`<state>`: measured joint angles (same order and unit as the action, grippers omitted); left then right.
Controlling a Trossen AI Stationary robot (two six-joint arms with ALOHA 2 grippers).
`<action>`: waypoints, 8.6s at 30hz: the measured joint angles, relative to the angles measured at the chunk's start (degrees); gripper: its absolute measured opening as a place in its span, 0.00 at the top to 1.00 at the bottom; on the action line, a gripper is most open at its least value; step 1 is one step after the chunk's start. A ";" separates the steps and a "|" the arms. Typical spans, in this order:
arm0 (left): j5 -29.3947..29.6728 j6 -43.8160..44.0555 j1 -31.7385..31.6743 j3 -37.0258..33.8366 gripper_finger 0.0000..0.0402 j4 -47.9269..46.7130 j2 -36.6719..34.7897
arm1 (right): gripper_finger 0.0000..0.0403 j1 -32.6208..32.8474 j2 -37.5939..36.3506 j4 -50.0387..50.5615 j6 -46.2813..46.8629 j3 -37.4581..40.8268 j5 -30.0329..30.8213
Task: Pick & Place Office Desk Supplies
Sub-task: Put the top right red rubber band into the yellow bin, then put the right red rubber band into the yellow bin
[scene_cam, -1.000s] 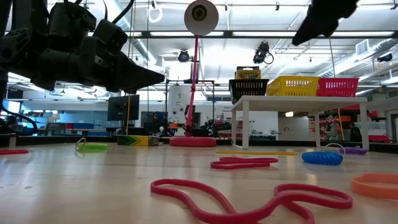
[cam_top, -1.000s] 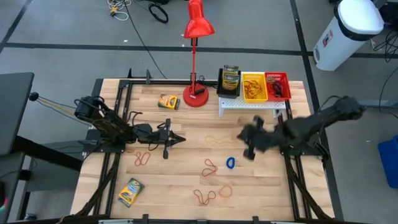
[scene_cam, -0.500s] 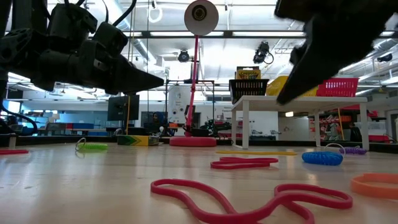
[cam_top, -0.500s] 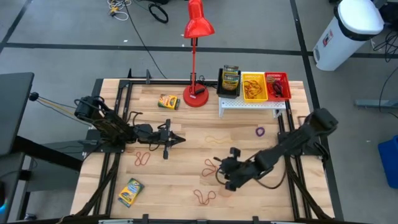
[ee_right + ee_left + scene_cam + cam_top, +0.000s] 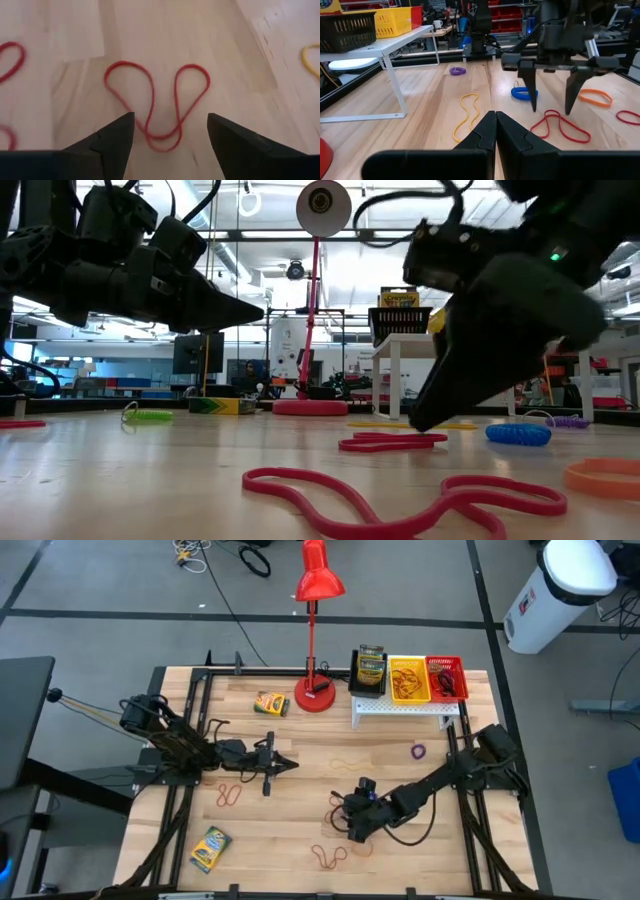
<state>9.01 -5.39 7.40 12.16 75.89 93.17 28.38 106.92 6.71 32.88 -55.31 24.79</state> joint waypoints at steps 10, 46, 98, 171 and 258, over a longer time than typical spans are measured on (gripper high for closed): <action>0.16 0.00 0.00 0.00 0.97 -0.75 0.00 | 0.54 0.05 2.70 -3.25 -3.90 -0.07 -2.81; 0.20 0.04 -0.02 0.00 0.97 -0.87 0.00 | 0.99 -11.82 -49.18 33.14 -11.09 -1.01 23.29; 0.38 0.02 -0.02 0.00 0.97 -1.57 0.00 | 0.52 -62.48 -50.02 36.37 -22.79 -0.98 -5.60; 8.89 14.11 28.22 37.86 0.40 -46.18 22.53 | 0.92 7.26 -30.08 -10.55 -16.75 16.39 10.78; 3.62 4.89 24.24 44.96 0.99 -67.82 20.11 | 0.92 7.22 -27.86 -14.27 -22.37 16.44 12.21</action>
<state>12.63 -0.50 31.64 57.12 8.07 113.27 35.59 79.07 -7.56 10.51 -38.87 37.00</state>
